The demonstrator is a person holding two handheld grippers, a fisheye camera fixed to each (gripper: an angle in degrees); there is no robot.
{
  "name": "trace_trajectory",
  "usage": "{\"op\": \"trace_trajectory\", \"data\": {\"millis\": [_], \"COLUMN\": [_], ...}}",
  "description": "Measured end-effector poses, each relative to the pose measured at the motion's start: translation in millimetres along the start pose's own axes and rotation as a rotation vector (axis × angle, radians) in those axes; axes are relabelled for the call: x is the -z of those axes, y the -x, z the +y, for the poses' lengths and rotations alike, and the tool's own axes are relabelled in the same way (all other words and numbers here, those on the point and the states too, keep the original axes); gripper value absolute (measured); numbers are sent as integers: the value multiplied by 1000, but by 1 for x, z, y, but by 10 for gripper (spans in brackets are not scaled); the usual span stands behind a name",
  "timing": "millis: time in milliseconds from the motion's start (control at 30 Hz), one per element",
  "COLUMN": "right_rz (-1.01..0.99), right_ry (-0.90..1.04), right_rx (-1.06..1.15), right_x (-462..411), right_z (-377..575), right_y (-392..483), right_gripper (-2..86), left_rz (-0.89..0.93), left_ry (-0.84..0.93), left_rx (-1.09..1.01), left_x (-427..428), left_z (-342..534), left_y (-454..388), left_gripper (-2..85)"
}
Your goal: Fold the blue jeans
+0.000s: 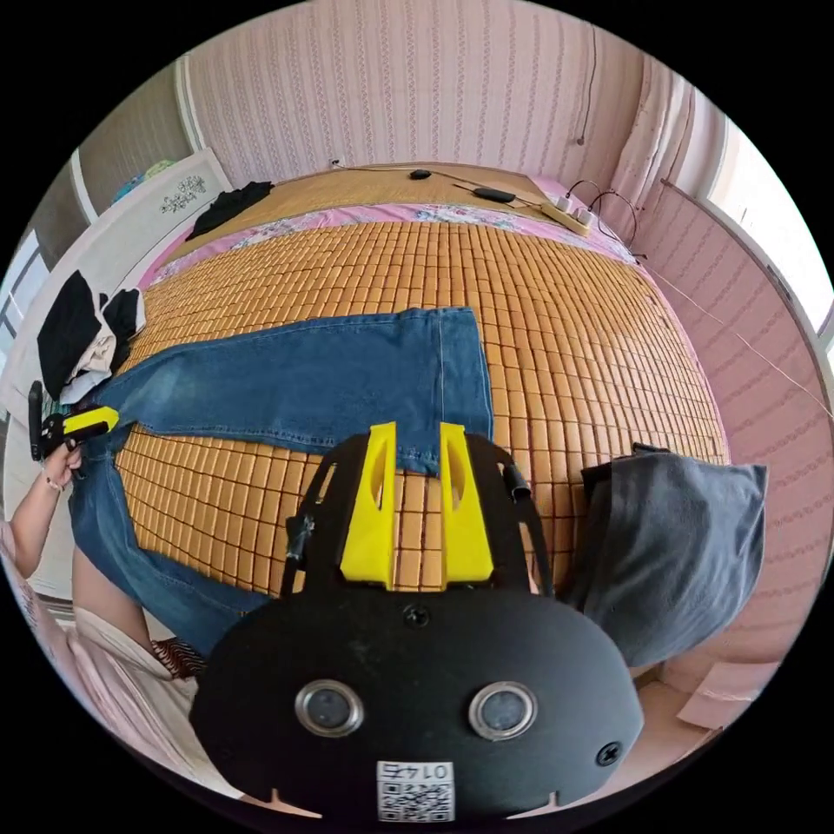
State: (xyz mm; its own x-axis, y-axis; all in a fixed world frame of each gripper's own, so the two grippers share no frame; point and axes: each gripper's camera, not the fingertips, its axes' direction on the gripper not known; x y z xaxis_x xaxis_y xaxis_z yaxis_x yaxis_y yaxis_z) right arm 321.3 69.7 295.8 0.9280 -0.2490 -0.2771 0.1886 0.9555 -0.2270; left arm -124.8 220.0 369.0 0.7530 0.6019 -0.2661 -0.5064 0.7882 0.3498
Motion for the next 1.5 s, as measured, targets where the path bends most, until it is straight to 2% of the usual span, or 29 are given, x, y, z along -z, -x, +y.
{"op": "trace_trajectory", "data": {"millis": [167,267,367,533,633,767,833,933,967,1067,1133,1267,1367,1500], "right_rz": [38,82,-68,-82,-174,-232,-290,-140,-136,-242,-184,-101,-241,-290], "right_ry": [187,235,174,121,-46,-285,-328,-293,-247,-160,-93,-35,-39,11], "right_rx": [-207,-370,-461,-387,-295,-212,-235,-379,-425,-384,-368,-481,-580,-548], "right_x": [5,-17,-27,-14,29,89,93,68,53,27,15,-10,-27,-38], "right_z": [116,151,173,184,186,191,189,183,180,181,189,227,248,258], "right_y": [-44,-74,-94,-93,-93,-118,-142,-171,-177,-165,-151,-151,-162,-167], "right_gripper": [137,146,128,49,21,17,18,17,19,55,85,121,109,77], "left_rz": [225,173,120,105,99,103,131,86,23,21,38,100,132,195], "left_ry": [147,253,233,234,160,-160,-210,-175,-224,-289,-297,-199,-94,76], "left_rx": [-131,-145,-194,-216,-179,-115,-49,37,70,125,119,78,43,-7], "left_x": [-29,-57,-50,-34,-4,98,120,106,103,113,124,131,114,76], "left_z": [14,13,6,3,5,12,6,-10,-11,-17,-18,-11,-1,8], "left_y": [-115,-152,-167,-178,-170,-138,-118,-95,-90,-76,-74,-74,-79,-78], "left_gripper": [64,73,60,1,-7,-9,-9,-7,-7,-9,-9,-8,-4,23]}}
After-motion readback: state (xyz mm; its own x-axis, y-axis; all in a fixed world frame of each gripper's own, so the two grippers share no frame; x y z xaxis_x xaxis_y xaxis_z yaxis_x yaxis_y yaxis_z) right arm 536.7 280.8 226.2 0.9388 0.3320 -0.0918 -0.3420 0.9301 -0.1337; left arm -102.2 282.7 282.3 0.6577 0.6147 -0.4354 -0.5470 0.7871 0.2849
